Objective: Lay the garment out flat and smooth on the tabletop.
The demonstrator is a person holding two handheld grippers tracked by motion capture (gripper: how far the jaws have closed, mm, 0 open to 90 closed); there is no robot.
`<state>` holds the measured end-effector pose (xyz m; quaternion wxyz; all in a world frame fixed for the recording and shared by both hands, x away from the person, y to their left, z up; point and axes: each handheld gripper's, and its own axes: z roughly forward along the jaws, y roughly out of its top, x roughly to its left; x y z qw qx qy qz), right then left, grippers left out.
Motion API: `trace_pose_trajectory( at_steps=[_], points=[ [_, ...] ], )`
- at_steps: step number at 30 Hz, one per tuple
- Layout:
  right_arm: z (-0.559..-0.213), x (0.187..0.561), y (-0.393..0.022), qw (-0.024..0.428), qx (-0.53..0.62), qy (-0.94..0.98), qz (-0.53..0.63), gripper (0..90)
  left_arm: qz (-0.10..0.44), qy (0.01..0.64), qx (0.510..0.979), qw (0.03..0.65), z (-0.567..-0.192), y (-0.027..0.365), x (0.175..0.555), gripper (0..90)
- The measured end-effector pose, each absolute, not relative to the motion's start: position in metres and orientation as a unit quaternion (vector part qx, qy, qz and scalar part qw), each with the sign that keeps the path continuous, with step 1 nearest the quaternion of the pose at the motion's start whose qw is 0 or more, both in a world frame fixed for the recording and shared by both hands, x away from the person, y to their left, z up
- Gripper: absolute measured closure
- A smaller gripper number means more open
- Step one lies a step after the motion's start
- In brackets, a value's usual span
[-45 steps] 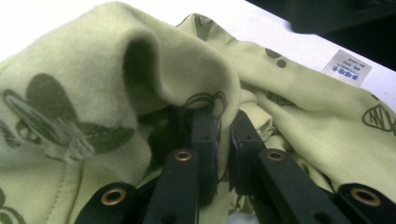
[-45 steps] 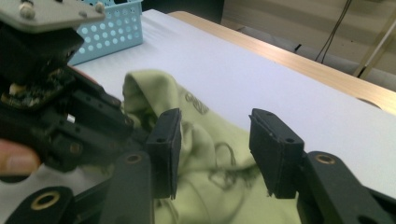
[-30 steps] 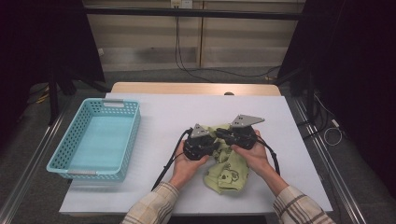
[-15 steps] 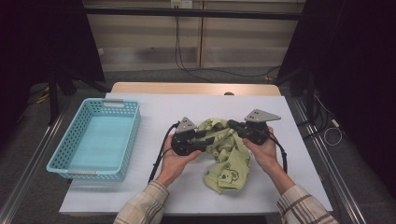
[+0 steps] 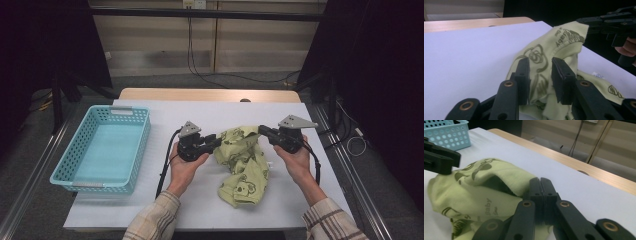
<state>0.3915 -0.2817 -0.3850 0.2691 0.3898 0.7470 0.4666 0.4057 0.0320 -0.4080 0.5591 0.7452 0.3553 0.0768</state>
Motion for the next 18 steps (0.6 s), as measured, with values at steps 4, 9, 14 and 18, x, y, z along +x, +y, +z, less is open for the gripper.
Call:
trace_pose_trajectory(
  at_steps=[4, 9, 14, 18],
  points=[
    [-0.384, 0.392, -0.289, 0.275, 0.403, 0.739, 0.464, 89.7, 0.091, 0.356, 0.75, 0.55, -0.405, 0.037, 0.404, 68.2],
    [-0.386, 0.394, -0.297, 0.279, 0.419, 0.733, 0.458, 89.7, 0.103, 0.321, 0.775, 0.535, -0.408, 0.02, 0.396, 62.8],
    [-0.386, 0.395, -0.304, 0.282, 0.426, 0.728, 0.457, 89.6, 0.11, 0.292, 0.799, 0.513, -0.406, 0.021, 0.387, 50.3],
    [-0.387, 0.396, -0.306, 0.283, 0.43, 0.726, 0.456, 89.6, 0.126, 0.305, 0.81, 0.485, -0.421, 0.017, 0.391, 46.0]
  ],
)
